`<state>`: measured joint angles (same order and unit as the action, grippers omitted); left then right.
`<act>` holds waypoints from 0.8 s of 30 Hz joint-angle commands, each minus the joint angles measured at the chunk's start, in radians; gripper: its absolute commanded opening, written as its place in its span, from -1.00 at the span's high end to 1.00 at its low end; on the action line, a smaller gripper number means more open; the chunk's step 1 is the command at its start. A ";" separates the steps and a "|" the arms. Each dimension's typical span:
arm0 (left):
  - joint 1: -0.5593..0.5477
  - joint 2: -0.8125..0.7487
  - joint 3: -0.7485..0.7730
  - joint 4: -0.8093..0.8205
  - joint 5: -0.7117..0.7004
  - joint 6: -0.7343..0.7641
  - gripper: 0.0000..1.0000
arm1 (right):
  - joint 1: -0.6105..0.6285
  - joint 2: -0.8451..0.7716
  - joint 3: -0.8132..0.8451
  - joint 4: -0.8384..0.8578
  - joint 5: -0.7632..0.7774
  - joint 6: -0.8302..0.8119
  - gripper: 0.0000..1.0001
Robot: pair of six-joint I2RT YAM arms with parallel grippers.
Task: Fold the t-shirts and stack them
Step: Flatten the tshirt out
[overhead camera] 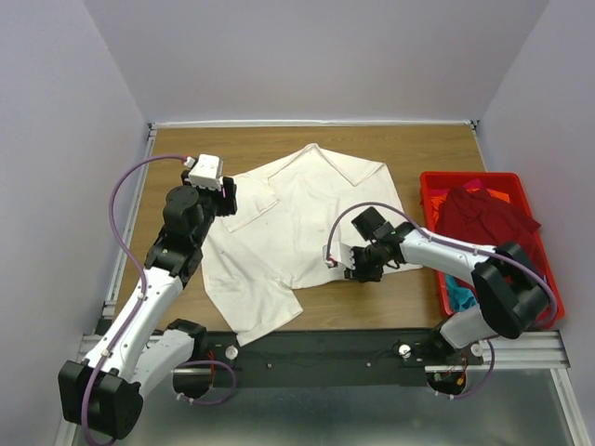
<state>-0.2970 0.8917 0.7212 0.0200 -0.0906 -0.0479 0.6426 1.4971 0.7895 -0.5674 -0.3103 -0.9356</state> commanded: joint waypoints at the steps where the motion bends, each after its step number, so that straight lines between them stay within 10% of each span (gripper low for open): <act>1: -0.007 -0.034 -0.022 0.027 -0.021 0.023 -0.37 | 0.015 -0.014 -0.067 0.034 0.123 -0.008 0.26; 5: -0.008 -0.056 -0.048 0.070 0.029 0.066 -0.32 | 0.017 -0.090 -0.114 -0.044 0.149 -0.072 0.75; 15: -0.016 -0.183 -0.230 0.268 0.230 0.308 -0.36 | 0.014 -0.405 -0.170 -0.288 0.172 -0.111 0.86; 24: -0.021 -0.078 -0.198 0.222 0.321 0.512 -0.44 | -0.070 -0.373 -0.047 -0.115 0.019 0.093 -0.05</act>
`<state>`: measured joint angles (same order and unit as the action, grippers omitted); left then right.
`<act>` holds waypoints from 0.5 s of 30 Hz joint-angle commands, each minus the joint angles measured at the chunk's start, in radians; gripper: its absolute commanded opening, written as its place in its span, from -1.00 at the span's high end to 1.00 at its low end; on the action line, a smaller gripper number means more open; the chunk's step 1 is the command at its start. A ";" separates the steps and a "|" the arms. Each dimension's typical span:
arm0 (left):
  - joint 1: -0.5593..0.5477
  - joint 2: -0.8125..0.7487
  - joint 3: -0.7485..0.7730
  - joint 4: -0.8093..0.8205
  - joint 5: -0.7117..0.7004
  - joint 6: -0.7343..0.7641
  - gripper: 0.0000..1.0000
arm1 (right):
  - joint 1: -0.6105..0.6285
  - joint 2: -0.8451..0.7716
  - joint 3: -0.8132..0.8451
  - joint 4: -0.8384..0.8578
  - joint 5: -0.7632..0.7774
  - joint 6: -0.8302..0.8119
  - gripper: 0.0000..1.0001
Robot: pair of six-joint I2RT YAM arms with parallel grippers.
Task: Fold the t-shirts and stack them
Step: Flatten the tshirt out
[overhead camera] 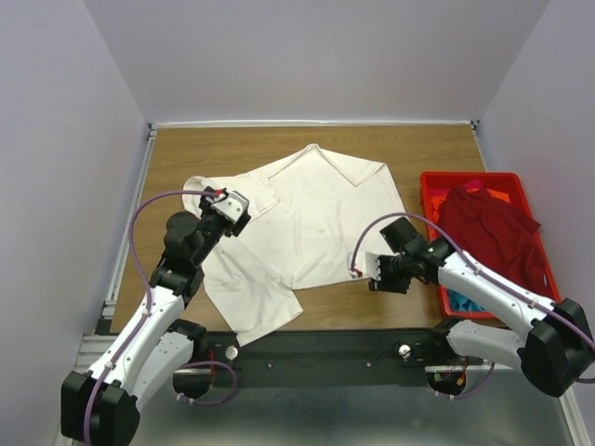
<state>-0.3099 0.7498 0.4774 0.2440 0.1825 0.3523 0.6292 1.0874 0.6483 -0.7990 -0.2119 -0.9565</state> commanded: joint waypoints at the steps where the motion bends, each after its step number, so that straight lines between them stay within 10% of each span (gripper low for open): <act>1: -0.008 0.084 0.058 -0.014 0.035 0.119 -0.44 | -0.068 0.083 0.108 0.151 -0.116 0.127 -0.06; 11: -0.012 0.047 0.030 -0.058 -0.106 0.097 -0.48 | -0.060 0.396 0.151 0.234 -0.161 0.024 -0.32; 15: -0.011 -0.033 0.001 -0.041 -0.395 -0.233 -0.59 | -0.057 0.405 0.155 0.248 -0.161 0.032 -0.32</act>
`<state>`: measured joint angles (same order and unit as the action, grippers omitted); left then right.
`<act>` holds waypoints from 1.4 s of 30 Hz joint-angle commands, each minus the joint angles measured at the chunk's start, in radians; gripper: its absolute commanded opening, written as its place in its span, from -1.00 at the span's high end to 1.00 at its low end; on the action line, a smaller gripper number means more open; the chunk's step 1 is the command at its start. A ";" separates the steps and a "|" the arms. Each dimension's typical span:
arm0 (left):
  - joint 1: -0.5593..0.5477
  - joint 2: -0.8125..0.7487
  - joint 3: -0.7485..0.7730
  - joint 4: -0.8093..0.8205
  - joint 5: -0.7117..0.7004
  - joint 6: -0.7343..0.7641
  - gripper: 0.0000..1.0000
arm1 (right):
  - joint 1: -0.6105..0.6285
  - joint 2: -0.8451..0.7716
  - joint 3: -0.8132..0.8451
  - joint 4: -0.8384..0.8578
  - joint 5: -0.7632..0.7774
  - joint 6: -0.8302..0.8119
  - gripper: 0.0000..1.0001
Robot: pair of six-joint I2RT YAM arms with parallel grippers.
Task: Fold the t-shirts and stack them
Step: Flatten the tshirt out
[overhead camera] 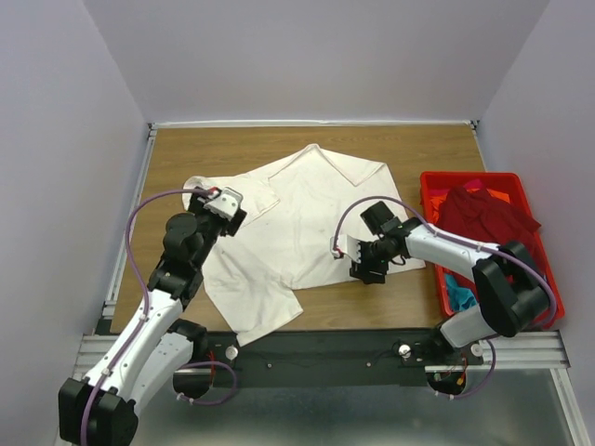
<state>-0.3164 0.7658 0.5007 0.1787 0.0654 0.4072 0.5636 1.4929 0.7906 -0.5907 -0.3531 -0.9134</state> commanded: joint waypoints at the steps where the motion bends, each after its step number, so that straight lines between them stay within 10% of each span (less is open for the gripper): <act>1: 0.000 -0.045 -0.010 0.012 -0.427 -0.362 -0.59 | 0.009 0.000 0.015 0.048 -0.018 -0.004 -0.32; 10: 0.342 0.173 0.116 -0.264 -0.089 -0.928 -0.54 | 0.006 -0.009 0.047 0.085 0.061 0.176 -0.34; 15: 0.347 0.228 0.127 -0.425 -0.231 -1.159 -0.18 | -0.045 -0.037 0.042 0.085 0.039 0.185 -0.35; 35: 0.349 0.670 0.127 -0.467 -0.285 -1.185 -0.05 | -0.082 -0.141 0.029 0.086 -0.001 0.183 -0.36; 42: 0.385 0.618 0.082 -0.505 -0.248 -1.251 0.56 | -0.085 -0.167 0.030 0.086 -0.012 0.182 -0.36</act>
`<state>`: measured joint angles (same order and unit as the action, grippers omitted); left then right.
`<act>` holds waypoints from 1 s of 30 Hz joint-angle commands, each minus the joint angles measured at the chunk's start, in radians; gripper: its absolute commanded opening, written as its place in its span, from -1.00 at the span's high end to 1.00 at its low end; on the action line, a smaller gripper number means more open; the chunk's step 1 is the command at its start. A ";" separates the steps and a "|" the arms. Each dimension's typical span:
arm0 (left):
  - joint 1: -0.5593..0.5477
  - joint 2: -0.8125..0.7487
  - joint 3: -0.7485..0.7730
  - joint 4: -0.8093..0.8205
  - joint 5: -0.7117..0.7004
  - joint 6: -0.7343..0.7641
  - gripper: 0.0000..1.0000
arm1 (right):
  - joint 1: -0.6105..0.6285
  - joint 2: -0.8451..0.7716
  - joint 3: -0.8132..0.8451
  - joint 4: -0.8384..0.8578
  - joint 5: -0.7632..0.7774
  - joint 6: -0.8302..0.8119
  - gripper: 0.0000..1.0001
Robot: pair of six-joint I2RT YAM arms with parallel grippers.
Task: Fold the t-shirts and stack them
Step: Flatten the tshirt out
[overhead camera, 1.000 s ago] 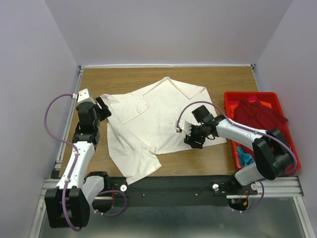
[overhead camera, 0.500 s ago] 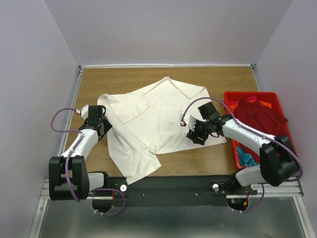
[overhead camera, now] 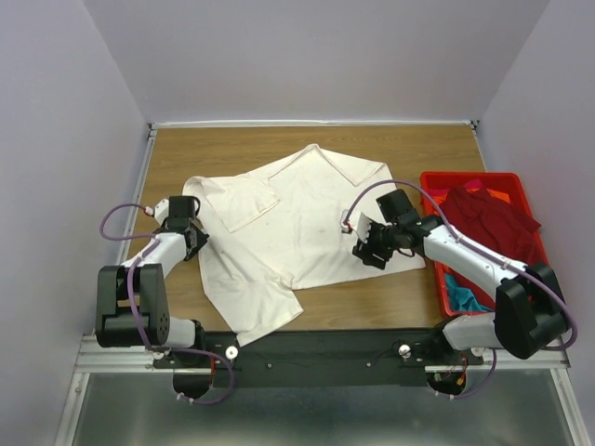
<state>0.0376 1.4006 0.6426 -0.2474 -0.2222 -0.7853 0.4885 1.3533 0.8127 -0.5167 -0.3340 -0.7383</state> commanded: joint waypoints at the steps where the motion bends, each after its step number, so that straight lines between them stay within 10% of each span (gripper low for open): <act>1: 0.042 -0.038 -0.073 -0.081 0.061 -0.074 0.58 | -0.010 -0.032 0.008 0.012 -0.033 0.007 -0.36; 10: 0.168 -0.498 -0.094 -0.352 -0.111 -0.339 0.76 | -0.014 -0.065 0.003 0.011 -0.045 0.004 -0.36; 15: 0.170 -0.509 -0.070 -0.389 -0.062 -0.361 0.72 | -0.016 -0.069 0.005 0.012 -0.048 0.004 -0.36; 22: 0.160 -0.539 0.106 -0.475 -0.158 -0.243 -0.02 | -0.022 -0.060 0.002 0.012 -0.051 0.008 -0.37; 30: 0.139 -0.428 0.069 0.109 0.576 0.307 -0.30 | -0.024 -0.014 0.006 0.010 -0.060 0.017 -0.37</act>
<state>0.1921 0.9031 0.7307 -0.4065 -0.0273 -0.7742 0.4698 1.3228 0.8127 -0.5163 -0.3679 -0.7330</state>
